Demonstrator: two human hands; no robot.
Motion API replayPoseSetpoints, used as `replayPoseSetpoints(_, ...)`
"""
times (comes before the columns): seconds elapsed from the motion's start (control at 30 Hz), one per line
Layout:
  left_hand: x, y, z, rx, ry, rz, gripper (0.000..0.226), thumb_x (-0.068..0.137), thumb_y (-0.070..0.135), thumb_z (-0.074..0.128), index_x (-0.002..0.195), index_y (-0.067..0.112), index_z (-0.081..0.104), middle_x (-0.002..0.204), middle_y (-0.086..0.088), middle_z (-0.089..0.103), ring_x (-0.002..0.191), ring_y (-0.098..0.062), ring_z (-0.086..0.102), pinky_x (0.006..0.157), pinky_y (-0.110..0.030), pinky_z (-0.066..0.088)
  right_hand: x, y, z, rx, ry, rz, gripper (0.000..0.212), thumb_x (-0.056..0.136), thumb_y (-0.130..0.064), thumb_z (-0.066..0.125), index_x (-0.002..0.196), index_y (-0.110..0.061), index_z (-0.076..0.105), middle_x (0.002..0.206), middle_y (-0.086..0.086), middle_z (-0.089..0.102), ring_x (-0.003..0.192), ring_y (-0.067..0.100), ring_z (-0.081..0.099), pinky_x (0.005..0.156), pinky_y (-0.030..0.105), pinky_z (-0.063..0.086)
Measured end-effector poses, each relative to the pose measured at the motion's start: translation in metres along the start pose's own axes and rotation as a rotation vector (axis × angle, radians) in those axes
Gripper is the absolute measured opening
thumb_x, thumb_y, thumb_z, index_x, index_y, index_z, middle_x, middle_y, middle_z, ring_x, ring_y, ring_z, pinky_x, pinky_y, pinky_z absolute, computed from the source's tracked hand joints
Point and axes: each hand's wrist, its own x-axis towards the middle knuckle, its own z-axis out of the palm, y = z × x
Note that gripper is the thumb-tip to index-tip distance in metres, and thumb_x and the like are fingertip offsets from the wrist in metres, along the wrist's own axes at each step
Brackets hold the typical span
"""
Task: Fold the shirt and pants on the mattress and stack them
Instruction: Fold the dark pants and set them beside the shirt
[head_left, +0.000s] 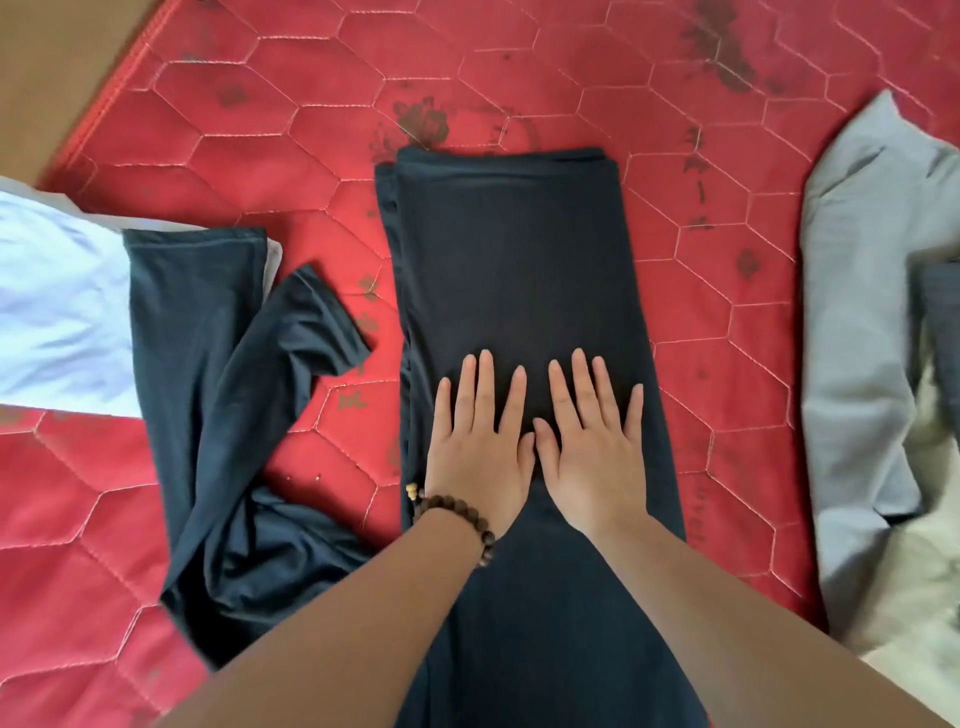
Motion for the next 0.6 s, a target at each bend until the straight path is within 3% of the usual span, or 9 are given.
replayPoseSetpoints(0.33, -0.124, 0.021, 0.031, 0.022, -0.059, 0.105, 0.062, 0.097, 0.044, 0.02, 0.153, 0.017, 0.013, 0.159, -0.018, 0.006, 0.148, -0.033, 0.004, 0.117, -0.054, 0.015, -0.137, -0.002, 0.03, 0.001, 0.011, 0.045, 0.058, 0.097, -0.044, 0.027, 0.152, -0.025, 0.018, 0.16, 0.006, 0.015, 0.149, 0.024, 0.008, 0.116, 0.058, 0.011)
replayPoseSetpoints(0.6, -0.195, 0.023, 0.046, 0.057, -0.057, 0.124, 0.067, 0.095, 0.05, 0.028, 0.154, 0.021, 0.012, 0.159, -0.018, 0.007, 0.148, -0.033, 0.005, 0.117, -0.054, 0.01, -0.218, 0.007, 0.036, -0.022, -0.034, 0.081, 0.06, 0.096, -0.052, 0.025, 0.152, -0.03, 0.018, 0.159, 0.01, 0.017, 0.147, 0.034, 0.009, 0.116, 0.06, 0.009)
